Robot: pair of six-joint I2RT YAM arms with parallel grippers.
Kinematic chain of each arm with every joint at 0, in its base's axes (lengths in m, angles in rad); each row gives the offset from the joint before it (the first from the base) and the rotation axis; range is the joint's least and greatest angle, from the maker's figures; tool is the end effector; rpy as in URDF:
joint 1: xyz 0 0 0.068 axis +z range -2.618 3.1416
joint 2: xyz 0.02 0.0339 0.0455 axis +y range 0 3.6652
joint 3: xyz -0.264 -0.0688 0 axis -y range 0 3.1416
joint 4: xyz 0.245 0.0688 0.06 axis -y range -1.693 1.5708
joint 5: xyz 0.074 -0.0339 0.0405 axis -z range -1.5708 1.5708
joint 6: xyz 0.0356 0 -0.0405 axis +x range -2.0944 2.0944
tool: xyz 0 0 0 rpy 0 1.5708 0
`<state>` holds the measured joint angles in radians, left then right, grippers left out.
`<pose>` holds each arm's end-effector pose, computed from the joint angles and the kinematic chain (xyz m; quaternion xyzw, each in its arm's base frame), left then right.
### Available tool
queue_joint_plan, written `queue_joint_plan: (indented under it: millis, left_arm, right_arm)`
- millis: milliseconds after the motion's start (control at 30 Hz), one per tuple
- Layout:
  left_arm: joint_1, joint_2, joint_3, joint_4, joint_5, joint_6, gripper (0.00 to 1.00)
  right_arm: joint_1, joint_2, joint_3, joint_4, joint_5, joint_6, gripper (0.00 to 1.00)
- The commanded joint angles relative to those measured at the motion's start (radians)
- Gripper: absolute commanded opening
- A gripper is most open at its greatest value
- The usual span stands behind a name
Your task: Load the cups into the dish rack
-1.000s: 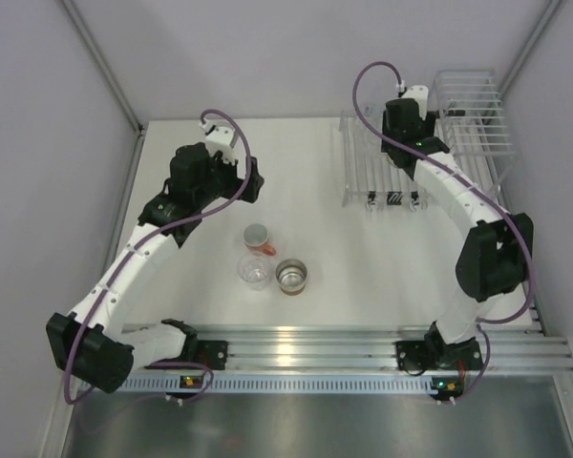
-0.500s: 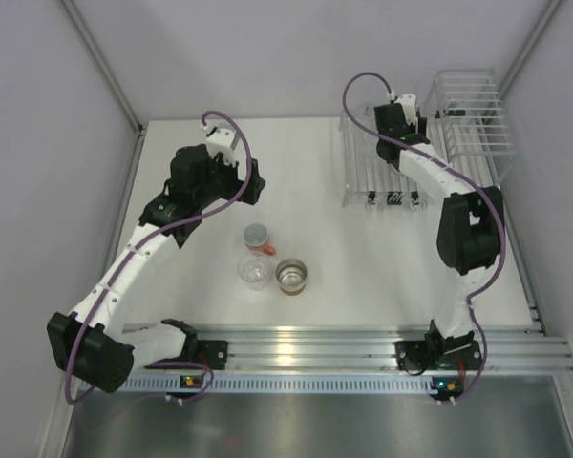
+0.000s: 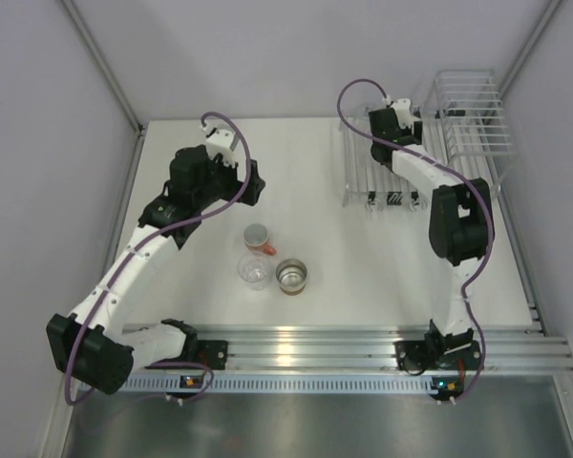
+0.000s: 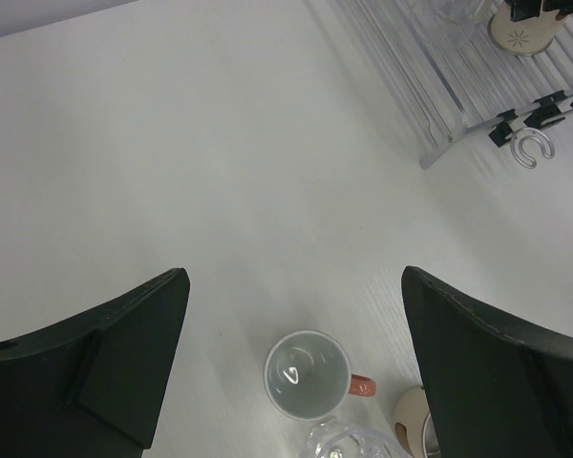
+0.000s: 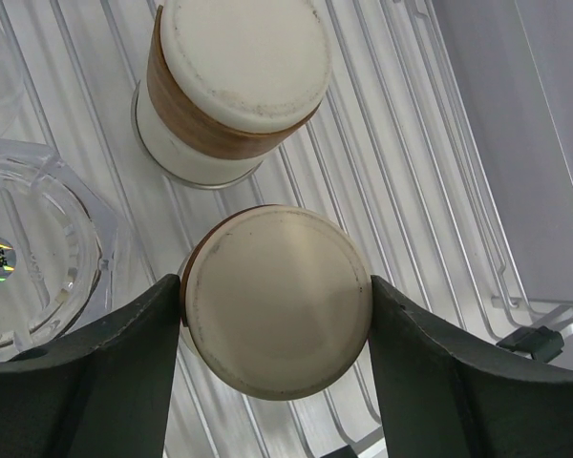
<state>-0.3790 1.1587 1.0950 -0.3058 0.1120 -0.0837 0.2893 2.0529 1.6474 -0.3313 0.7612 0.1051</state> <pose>0.2443 -0.1016 0.3602 0.1525 0.8101 -0.1743 0.5387 0.4528 0.1091 0.2389 0.0717 0.8591 -0.2594 0.4353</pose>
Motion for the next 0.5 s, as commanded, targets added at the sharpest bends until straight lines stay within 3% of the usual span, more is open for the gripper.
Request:
queue_joint_plan:
  millis: [0, 467]
  left_arm:
    - [0.006, -0.027, -0.006, 0.062, 0.000, 0.005, 0.98]
    - [0.008, -0.007, -0.010, 0.063, 0.002, 0.010, 0.98]
  right_arm:
    - [-0.010, 0.015, 0.061, 0.074, 0.046, -0.007, 0.00]
    - [-0.050, 0.052, 0.071, 0.153, 0.035, -0.008, 0.00]
